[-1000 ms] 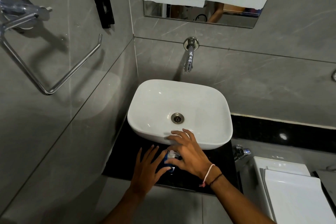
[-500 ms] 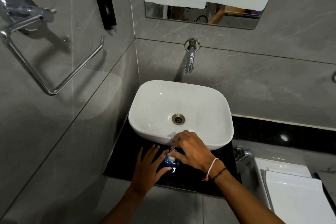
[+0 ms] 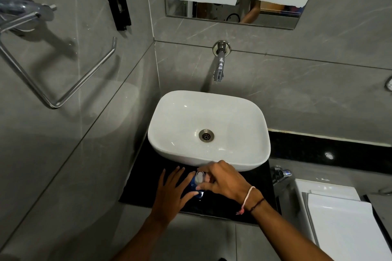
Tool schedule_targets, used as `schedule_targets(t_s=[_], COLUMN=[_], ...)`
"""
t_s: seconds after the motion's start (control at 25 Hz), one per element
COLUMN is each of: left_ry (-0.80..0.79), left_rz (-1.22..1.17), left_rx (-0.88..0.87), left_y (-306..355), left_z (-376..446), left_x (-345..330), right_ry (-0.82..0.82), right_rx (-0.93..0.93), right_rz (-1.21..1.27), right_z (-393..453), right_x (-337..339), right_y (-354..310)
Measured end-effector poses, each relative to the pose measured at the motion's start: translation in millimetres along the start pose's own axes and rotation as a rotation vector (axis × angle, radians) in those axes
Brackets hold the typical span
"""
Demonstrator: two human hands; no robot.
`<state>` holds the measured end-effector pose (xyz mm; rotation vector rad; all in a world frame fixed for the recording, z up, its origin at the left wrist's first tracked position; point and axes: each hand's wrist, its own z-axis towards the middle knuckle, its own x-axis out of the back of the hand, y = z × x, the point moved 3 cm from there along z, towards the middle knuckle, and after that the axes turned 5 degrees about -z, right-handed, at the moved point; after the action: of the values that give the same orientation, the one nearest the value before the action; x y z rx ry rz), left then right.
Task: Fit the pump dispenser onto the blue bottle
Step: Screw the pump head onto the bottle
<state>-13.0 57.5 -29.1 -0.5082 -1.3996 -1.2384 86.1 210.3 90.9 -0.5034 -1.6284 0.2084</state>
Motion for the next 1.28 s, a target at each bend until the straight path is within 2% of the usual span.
schedule_targets(t_s=[0.12, 0.2, 0.32, 0.56, 0.76, 0.84, 0.96, 1.08, 1.28], left_ry=[0.019, 0.036, 0.064, 0.046, 0.056, 0.072, 0.008, -0.005, 0.137], left_rz=[0.016, 0.030, 0.033, -0.015, -0.063, 0.002, 0.129, 0.092, -0.076], left_rx=[-0.012, -0.025, -0.048, -0.102, -0.052, -0.053, -0.055, -0.003, 0.145], left_y=[-0.6, 0.4, 3.9, 4.4, -34.7, -59.1, -91.6, -103.7, -82.4], left_z=[-1.3, -0.9, 7.3, 19.8, 3.9, -2.8, -11.8, -19.7, -26.1], left_x=[-0.7, -0.8, 4.5, 28.1, 52.1, 68.6, 86.2, 87.8, 73.3], right_ry=[0.088, 0.218, 0.382, 0.352, 0.346, 0.343, 0.329, 0.299, 0.294], right_rx=[-0.005, -0.001, -0.101, -0.264, -0.315, -0.333, -0.354, -0.373, -0.383], right_rz=[-0.114, -0.205, -0.284, -0.387, -0.411, -0.411, -0.414, -0.415, -0.422], right_z=[-0.3, -4.5, -14.4, -30.7, -38.7, -39.7, -38.7, -36.8, -33.7], right_x=[-5.1, -7.5, -9.1, -12.3, -11.2, -10.1, -10.6, -12.6, -16.1], right_y=[0.5, 6.4, 25.3, 62.7, 75.3, 79.3, 82.6, 82.5, 80.8])
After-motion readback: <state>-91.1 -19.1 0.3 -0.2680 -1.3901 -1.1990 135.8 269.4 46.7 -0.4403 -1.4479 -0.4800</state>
